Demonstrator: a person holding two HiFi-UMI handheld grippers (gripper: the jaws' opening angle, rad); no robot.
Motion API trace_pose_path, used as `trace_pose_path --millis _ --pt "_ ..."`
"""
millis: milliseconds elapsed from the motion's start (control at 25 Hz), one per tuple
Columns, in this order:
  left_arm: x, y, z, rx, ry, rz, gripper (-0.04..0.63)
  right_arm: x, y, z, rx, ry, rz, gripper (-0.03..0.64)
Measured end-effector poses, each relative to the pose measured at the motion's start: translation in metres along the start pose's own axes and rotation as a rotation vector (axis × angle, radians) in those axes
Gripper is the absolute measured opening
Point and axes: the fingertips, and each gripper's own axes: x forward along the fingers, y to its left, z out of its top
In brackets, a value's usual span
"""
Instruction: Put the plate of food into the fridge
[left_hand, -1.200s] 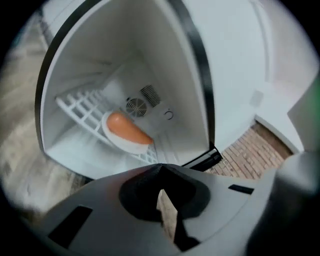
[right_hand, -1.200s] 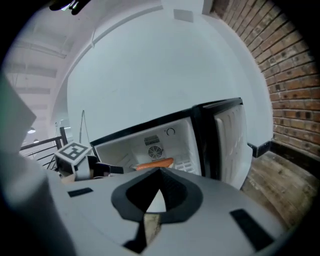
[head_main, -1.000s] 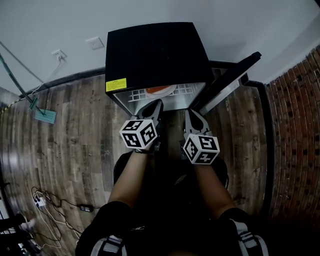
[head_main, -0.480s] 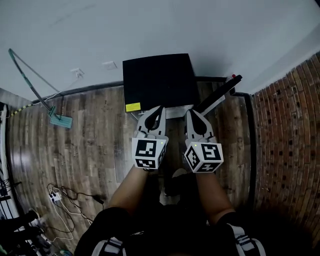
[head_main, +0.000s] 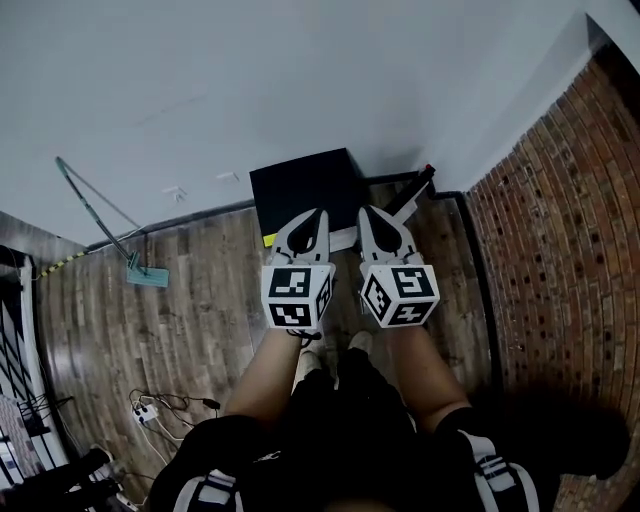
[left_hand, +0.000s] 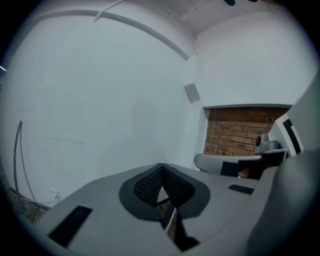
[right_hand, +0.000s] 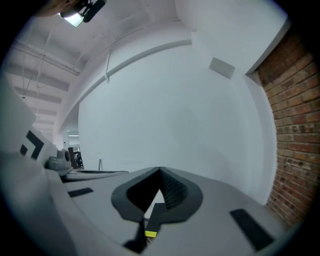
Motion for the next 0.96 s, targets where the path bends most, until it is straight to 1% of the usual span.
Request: trace_pose_path --millis 160,320,440,760,960 --pt "-0.027 -0.009 0.029 0.020 -0.027 0.003 -0.003 -0.017 0.026 0.032 -0.037 -0.044 0.025 0.012" --pt "-0.045 -0.013 0.055 0.046 -0.069 -0.011 -0.003 -0.031 0.035 0.050 -0.043 -0.074 0.004 0.012" --pt "-0.056 -0.011 0.069 0.060 -0.099 -0.016 -0.003 -0.037 0.044 0.055 -0.050 -0.080 -0.004 0.012" --pt "-0.061 -0.012 0.074 0.048 -0.111 -0.033 -0.003 -0.042 0.054 0.064 -0.073 -0.100 -0.006 0.012" --pt "-0.068 -0.003 0.071 -0.003 -0.107 -0.050 -0.003 -0.045 0.063 0.063 -0.074 -0.104 -0.007 0.012"
